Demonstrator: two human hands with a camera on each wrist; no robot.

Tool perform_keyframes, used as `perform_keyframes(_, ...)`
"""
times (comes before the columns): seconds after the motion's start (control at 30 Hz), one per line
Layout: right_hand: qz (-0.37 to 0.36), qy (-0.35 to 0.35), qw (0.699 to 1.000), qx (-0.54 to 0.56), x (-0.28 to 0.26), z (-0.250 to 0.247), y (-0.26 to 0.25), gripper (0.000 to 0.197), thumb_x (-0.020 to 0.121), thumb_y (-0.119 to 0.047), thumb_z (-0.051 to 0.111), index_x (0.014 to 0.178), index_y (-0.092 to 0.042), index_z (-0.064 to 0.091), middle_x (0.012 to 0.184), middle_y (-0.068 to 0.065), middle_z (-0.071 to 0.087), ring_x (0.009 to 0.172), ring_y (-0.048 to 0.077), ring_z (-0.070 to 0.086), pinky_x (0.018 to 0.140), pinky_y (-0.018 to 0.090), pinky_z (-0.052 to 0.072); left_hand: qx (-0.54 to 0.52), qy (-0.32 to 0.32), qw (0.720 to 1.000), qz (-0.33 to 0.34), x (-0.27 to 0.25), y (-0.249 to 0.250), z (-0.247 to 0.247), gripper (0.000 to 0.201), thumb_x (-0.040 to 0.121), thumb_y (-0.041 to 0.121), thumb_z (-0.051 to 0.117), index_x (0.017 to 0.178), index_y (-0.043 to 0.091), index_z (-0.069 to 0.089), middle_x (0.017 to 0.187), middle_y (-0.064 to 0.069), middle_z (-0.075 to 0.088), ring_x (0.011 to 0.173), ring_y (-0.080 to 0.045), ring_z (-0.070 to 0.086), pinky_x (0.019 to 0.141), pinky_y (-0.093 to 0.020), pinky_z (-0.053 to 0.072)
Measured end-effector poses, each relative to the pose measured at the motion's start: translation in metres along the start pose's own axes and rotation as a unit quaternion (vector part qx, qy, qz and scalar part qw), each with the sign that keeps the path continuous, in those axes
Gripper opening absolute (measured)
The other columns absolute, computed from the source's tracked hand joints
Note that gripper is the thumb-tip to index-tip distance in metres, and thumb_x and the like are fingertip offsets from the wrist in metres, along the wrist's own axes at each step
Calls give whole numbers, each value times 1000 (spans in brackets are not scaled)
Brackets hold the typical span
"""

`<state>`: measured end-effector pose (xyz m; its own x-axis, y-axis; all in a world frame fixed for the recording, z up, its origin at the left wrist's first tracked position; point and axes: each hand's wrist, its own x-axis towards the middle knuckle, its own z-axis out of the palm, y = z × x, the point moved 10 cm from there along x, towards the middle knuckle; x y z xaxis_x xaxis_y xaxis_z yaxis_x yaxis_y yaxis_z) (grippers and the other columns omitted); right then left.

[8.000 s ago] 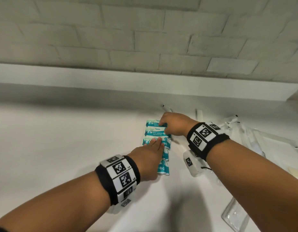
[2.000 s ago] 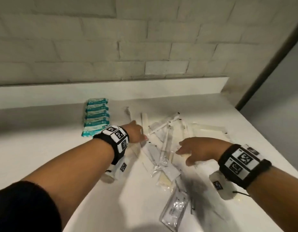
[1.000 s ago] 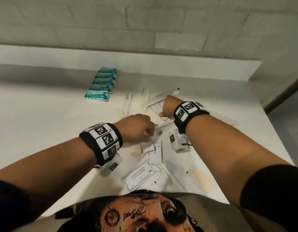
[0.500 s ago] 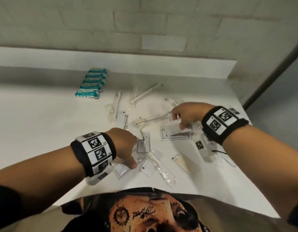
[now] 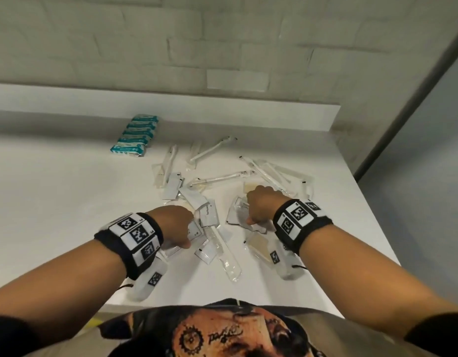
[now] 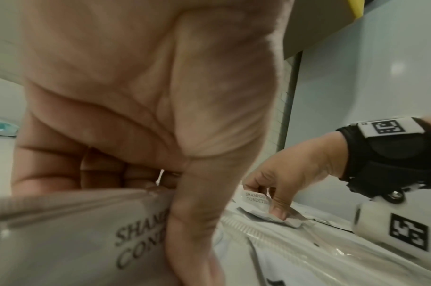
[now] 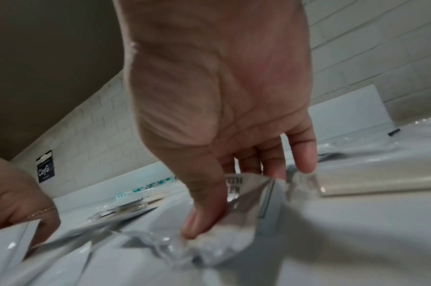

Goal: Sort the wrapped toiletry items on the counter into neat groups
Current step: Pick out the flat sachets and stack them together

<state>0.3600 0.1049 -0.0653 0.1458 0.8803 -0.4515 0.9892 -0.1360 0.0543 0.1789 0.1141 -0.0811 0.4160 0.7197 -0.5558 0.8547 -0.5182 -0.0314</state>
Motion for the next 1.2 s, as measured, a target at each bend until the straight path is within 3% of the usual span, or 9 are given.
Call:
perform_keyframes(0.17, -25, -5, 997, 69, -17, 6, -5, 39, 84, -6, 61, 121, -9, 51, 107, 6, 65, 97, 26, 64, 82, 35, 43, 13, 68, 997, 30, -3, 10, -10, 21, 80, 43, 60, 88, 27, 48, 86, 9, 47, 87, -16, 51, 70, -29, 39)
perform_keyframes(0.33, -79, 51, 992, -80, -35, 2, -20, 31, 89, -7, 49, 118, -10, 57, 117, 7, 60, 107, 28, 57, 98, 41, 37, -38, 176, 980, 81, 2, 19, -31, 40, 86, 44, 56, 119, 22, 57, 115, 1, 48, 110, -21, 50, 88, -32, 45)
perform_keyframes(0.5, -81, 57, 995, -14, -47, 6, -2, 32, 91, -8, 42, 120, -9, 55, 119, 10, 55, 105, 28, 55, 86, 34, 43, -31, 128, 987, 91, 14, 21, -23, 55, 91, 43, 52, 142, 25, 41, 146, 5, 40, 132, -16, 41, 108, -30, 35)
perform_keyframes(0.63, 66, 45, 989, 128, -37, -3, 101, 29, 92, -8, 49, 120, -5, 54, 119, 13, 61, 100, 28, 60, 75, 30, 43, -39, 152, 985, 72, 20, 23, -45, 33, 90, 41, 51, 115, 20, 55, 120, 2, 58, 109, -18, 55, 89, -32, 45)
perform_keyframes(0.8, 198, 56, 968, 140, -53, 8, 198, 16, 92, -1, 44, 105, 3, 51, 122, 23, 56, 103, 37, 57, 74, 30, 39, -126, 205, 967, 84, 27, 52, -84, 10, 90, 23, 51, 88, 19, 42, 77, 2, 52, 76, -22, 52, 58, -30, 33)
perform_keyframes(0.93, 205, -56, 956, 202, -56, 48, 193, 33, 87, -3, 52, 120, 1, 55, 115, 20, 61, 94, 35, 64, 68, 30, 48, -162, 205, 961, 95, 58, 88, -107, 12, 92, 22, 49, 100, 13, 51, 98, -7, 61, 83, -24, 52, 67, -28, 35)
perform_keyframes(1.0, 194, -50, 950, 240, -61, 50, 185, 36, 86, -26, 59, 117, -8, 50, 105, 12, 59, 77, 27, 63, 58, 28, 50, -170, 195, 962, 91, 83, 105, -117, 23, 91, 27, 52, 106, 9, 57, 113, -11, 62, 99, -28, 56, 76, -28, 38)
perform_keyframes(1.1, 195, -37, 947, 254, -60, 58, 181, 82, 68, -58, 75, 128, -17, 38, 125, 7, 45, 101, 25, 59, 75, 32, 52, -160, 161, 970, 88, 114, 131, -125, 42, 87, 37, 58, 116, 6, 58, 123, -11, 61, 111, -28, 56, 82, -29, 42)
perform_keyframes(1.2, 177, -11, 960, 216, -54, 58, 172, 85, 62, -49, 84, 126, -15, 38, 124, 8, 49, 107, 27, 57, 81, 34, 52, -164, 136, 975, 70, 132, 149, -126, 70, 73, 54, 69, 122, 8, 53, 122, -7, 58, 110, -26, 58, 76, -28, 45)
